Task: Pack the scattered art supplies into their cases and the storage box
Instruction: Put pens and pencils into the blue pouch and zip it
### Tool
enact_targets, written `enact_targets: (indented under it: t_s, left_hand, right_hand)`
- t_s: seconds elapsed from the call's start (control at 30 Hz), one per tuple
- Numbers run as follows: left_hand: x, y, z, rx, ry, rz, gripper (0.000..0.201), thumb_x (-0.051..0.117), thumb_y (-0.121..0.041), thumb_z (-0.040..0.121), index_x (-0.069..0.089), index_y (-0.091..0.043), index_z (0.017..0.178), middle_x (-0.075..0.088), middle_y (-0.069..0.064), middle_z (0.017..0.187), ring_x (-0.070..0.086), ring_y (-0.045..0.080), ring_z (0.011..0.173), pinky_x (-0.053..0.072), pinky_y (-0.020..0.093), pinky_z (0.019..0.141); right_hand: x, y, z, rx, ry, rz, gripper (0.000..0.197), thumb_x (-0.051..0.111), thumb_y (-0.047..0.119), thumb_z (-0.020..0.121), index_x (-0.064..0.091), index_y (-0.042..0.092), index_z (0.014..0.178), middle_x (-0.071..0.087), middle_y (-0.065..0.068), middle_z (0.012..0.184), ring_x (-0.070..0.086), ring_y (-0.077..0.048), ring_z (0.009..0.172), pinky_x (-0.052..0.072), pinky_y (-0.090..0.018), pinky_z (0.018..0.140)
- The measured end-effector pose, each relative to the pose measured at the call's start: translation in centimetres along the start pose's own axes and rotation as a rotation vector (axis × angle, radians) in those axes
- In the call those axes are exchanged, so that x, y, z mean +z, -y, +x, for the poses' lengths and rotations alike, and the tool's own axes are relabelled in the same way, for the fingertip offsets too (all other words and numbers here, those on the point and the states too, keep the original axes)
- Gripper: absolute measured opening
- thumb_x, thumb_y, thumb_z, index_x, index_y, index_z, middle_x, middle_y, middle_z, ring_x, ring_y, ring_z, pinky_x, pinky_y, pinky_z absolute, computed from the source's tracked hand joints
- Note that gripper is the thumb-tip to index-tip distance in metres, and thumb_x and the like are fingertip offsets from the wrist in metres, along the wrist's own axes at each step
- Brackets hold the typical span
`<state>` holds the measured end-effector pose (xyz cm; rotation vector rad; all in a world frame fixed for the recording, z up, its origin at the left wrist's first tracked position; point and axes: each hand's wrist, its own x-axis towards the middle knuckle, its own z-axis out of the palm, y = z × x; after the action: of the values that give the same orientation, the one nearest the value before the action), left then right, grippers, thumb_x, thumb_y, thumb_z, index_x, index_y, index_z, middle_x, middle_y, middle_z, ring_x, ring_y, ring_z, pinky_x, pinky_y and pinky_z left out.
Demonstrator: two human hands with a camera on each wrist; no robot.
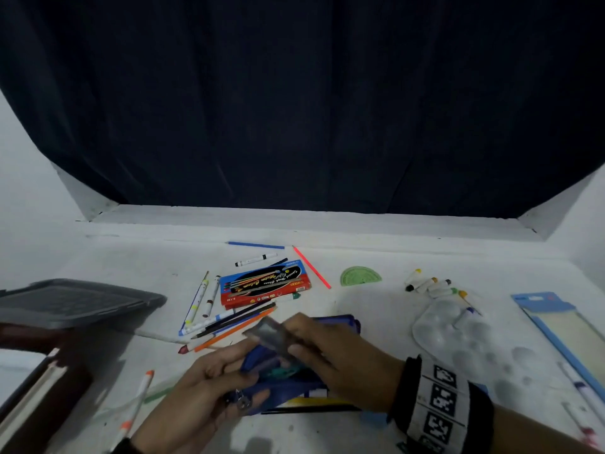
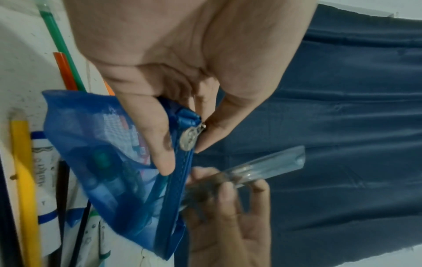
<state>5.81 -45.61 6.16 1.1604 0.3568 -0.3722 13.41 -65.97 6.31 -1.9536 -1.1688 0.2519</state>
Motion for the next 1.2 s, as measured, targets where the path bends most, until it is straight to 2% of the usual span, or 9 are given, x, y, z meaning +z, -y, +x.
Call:
enact_targets:
  t_s: [0.1, 0.4, 0.53, 0.63, 0.77, 0.87, 1.0, 1.07, 1.2]
  left_hand:
    - [-0.2, 0.5, -0.1, -0.014, 0.022, 0.016, 0.05, 0.049, 0.021, 0.085, 0.071, -0.01, 0.119, 0.071, 0.014, 0.118, 0.068, 0.029, 0.11, 0.055, 0.037, 0.086]
    - [-0.6, 1.3, 0.1, -0.026, 0.02, -0.031, 0.057, 0.045, 0.021, 0.086, 0.064, -0.012, 0.127, 0.069, 0.01, 0.123, 0.066, 0.029, 0.114, 0.055, 0.035, 0.086]
    - [-0.6, 1.5, 0.3, -0.001, -0.056, 0.011, 0.055, 0.044, 0.018, 0.089, 0.065, -0.016, 0.127, 0.071, 0.005, 0.121, 0.068, 0.024, 0.111, 0.056, 0.035, 0.086]
    - [-0.6, 1.4, 0.2, 0.015, -0.09, 0.036, 0.052, 0.047, 0.015, 0.09, 0.065, -0.018, 0.126, 0.071, 0.002, 0.121, 0.068, 0.021, 0.11, 0.057, 0.033, 0.086]
    - [-0.6, 1.4, 0.1, 0.035, -0.13, 0.048, 0.048, 0.049, 0.012, 0.092, 0.067, -0.019, 0.124, 0.072, 0.002, 0.119, 0.07, 0.022, 0.107, 0.057, 0.032, 0.085]
    - [-0.7, 1.4, 0.1, 0.058, -0.13, 0.072, 0.047, 0.052, 0.009, 0.092, 0.065, -0.019, 0.127, 0.071, 0.003, 0.121, 0.069, 0.024, 0.109, 0.056, 0.035, 0.088]
    - [-0.9, 1.7, 0.1, 0.076, -0.143, 0.065, 0.046, 0.054, 0.009, 0.09, 0.066, -0.019, 0.125, 0.07, 0.005, 0.122, 0.068, 0.028, 0.111, 0.055, 0.036, 0.089]
    - [-1.0, 1.7, 0.1, 0.081, -0.152, 0.047, 0.046, 0.054, 0.01, 0.09, 0.066, -0.017, 0.125, 0.07, 0.006, 0.122, 0.068, 0.028, 0.111, 0.057, 0.035, 0.085]
    - [-1.2, 1.7, -0.1, 0.086, -0.161, 0.021, 0.045, 0.053, 0.011, 0.091, 0.067, -0.017, 0.123, 0.071, 0.006, 0.121, 0.069, 0.028, 0.109, 0.059, 0.031, 0.079]
  right_hand:
    - [0.4, -1.8, -0.5, -0.083, 0.032, -0.361, 0.025, 0.046, 0.025, 0.101, 0.057, 0.021, 0.123, 0.066, 0.001, 0.112, 0.059, -0.013, 0.096, 0.044, -0.02, 0.079]
    - [1.4, -5.3, -0.8, -0.164, 0.185, -0.737, 0.027, 0.063, 0.03, 0.088, 0.069, 0.033, 0.114, 0.068, 0.002, 0.097, 0.066, -0.019, 0.082, 0.054, -0.031, 0.068]
    - [1.0, -4.6, 0.3, -0.13, 0.22, -0.466, 0.027, 0.056, 0.02, 0.095, 0.066, 0.019, 0.121, 0.067, -0.001, 0.11, 0.055, -0.008, 0.097, 0.05, -0.026, 0.082]
    - [-1.7, -3.7, 1.8, 0.076, 0.016, -0.114, 0.021, 0.056, 0.021, 0.097, 0.07, 0.022, 0.112, 0.064, 0.016, 0.092, 0.059, 0.001, 0.085, 0.044, -0.011, 0.077]
    - [-5.1, -7.5, 4.1, 0.206, -0.293, -0.168, 0.018, 0.054, 0.018, 0.095, 0.072, 0.019, 0.096, 0.068, 0.01, 0.083, 0.063, -0.009, 0.075, 0.053, -0.025, 0.071]
    - [-6.6, -13.7, 4.9, 0.408, -0.09, -0.525, 0.028, 0.051, 0.02, 0.094, 0.061, 0.021, 0.12, 0.061, 0.002, 0.11, 0.057, -0.022, 0.107, 0.048, -0.035, 0.09]
    - [-7.4, -19.8, 4.6, 0.651, 0.176, -0.739, 0.062, 0.045, 0.034, 0.098, 0.02, 0.021, 0.153, 0.017, -0.005, 0.16, 0.013, -0.025, 0.148, 0.024, -0.042, 0.117]
    - [-7.7, -21.1, 4.7, 0.702, 0.243, -0.759, 0.062, 0.037, 0.043, 0.1, 0.014, 0.023, 0.154, 0.013, -0.005, 0.162, 0.01, -0.029, 0.149, 0.021, -0.047, 0.118]
    - [-7.5, -20.2, 5.0, 0.632, 0.24, -0.799, 0.037, 0.038, 0.032, 0.101, 0.044, 0.017, 0.134, 0.044, -0.011, 0.132, 0.046, -0.035, 0.118, 0.044, -0.045, 0.097]
